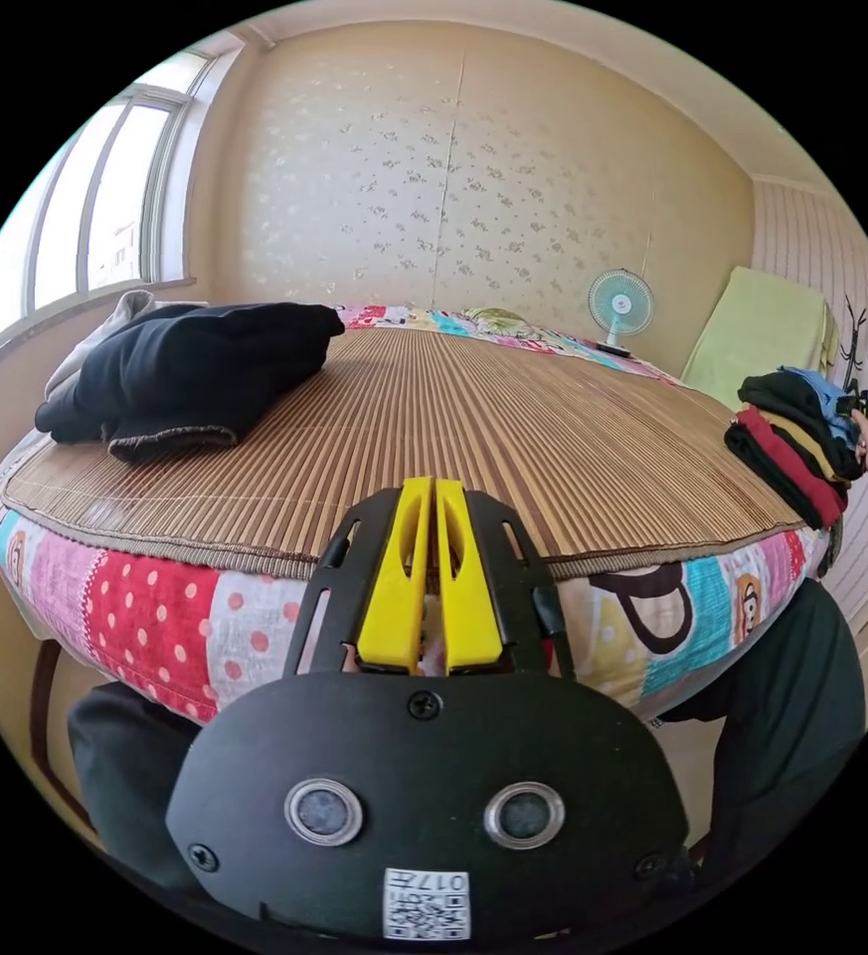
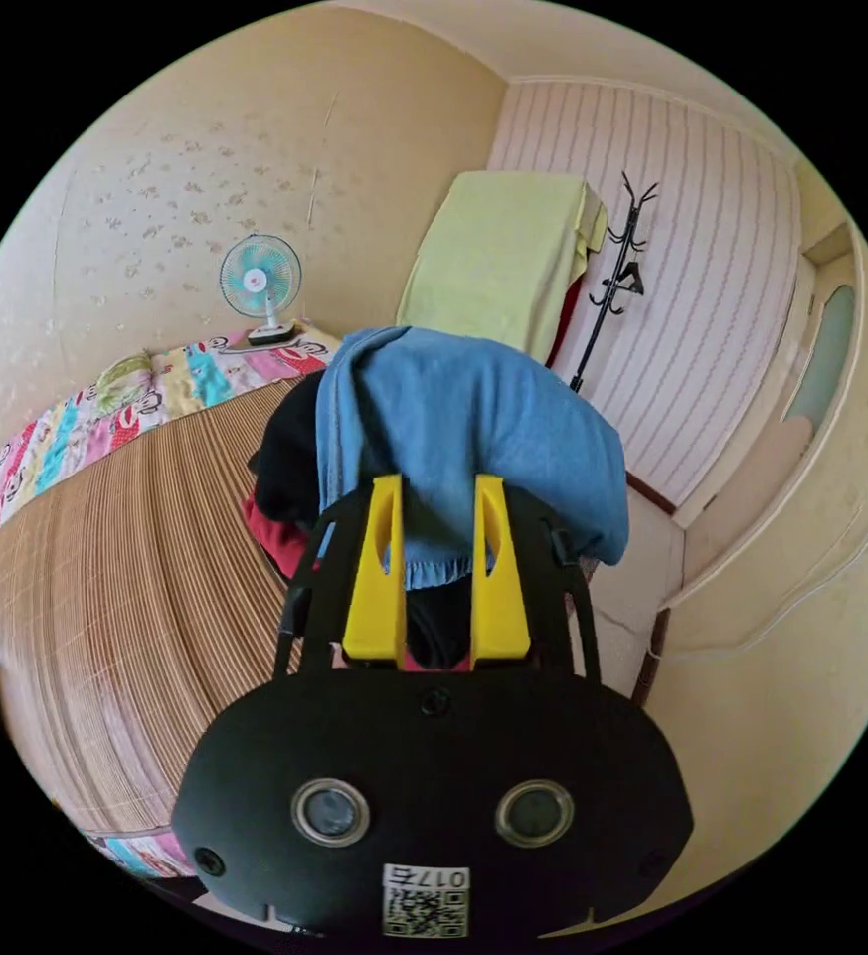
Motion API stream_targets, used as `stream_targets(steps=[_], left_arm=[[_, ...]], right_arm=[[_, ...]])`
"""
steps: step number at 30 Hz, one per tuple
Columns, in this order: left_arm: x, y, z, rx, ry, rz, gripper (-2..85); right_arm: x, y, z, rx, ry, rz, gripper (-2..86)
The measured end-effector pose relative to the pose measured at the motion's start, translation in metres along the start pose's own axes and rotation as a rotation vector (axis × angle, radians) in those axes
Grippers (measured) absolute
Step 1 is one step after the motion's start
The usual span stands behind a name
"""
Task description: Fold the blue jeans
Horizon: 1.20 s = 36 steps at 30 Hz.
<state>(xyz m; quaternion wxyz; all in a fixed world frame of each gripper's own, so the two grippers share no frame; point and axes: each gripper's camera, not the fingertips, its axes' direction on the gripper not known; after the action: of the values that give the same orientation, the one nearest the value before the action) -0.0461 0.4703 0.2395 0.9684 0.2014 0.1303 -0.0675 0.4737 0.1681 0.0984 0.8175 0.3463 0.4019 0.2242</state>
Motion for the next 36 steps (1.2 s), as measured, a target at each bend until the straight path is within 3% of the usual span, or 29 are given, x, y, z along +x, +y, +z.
stream_targets(steps=[7, 10, 13, 18, 21, 24, 28, 31, 36], left_arm=[[-0.014, 0.001, 0.003, 0.005, 0.03, -0.013, -1.0], [-0.02, 0.002, 0.002, 0.01, 0.043, -0.016, -1.0], [-0.025, 0.002, 0.001, 0.012, 0.049, -0.019, -1.0], [-0.031, 0.001, -0.002, 0.015, 0.038, -0.014, -1.0], [-0.041, -0.001, -0.004, 0.017, 0.077, -0.032, -1.0], [-0.055, -0.002, -0.005, 0.018, 0.137, -0.062, -1.0], [-0.056, -0.007, -0.006, 0.005, 0.114, -0.061, -0.9], [-0.055, -0.012, -0.007, -0.006, 0.069, -0.058, -0.7], [-0.062, -0.016, -0.01, -0.01, 0.076, -0.068, -0.6]], right_arm=[[-0.019, -0.052, -0.06, 0.058, -0.395, -0.042, 3.3], [-0.08, -0.051, -0.095, 0.097, -0.666, -0.227, 2.6], [-0.17, -0.001, -0.123, 0.064, -0.961, -0.466, 2.3], [-0.313, 0.198, -0.141, -0.209, -1.271, -0.7, 2.3], [-0.348, 0.305, -0.141, -0.449, -1.291, -0.792, 2.5], [-0.313, 0.328, -0.178, -0.299, -1.299, -0.833, 2.5], [-0.284, 0.299, -0.205, -0.343, -1.267, -1.052, 2.3], [-0.233, 0.253, -0.208, -0.287, -1.254, -0.925, 2.7], [-0.173, 0.222, -0.147, -0.271, -0.986, -0.556, 10.2]])
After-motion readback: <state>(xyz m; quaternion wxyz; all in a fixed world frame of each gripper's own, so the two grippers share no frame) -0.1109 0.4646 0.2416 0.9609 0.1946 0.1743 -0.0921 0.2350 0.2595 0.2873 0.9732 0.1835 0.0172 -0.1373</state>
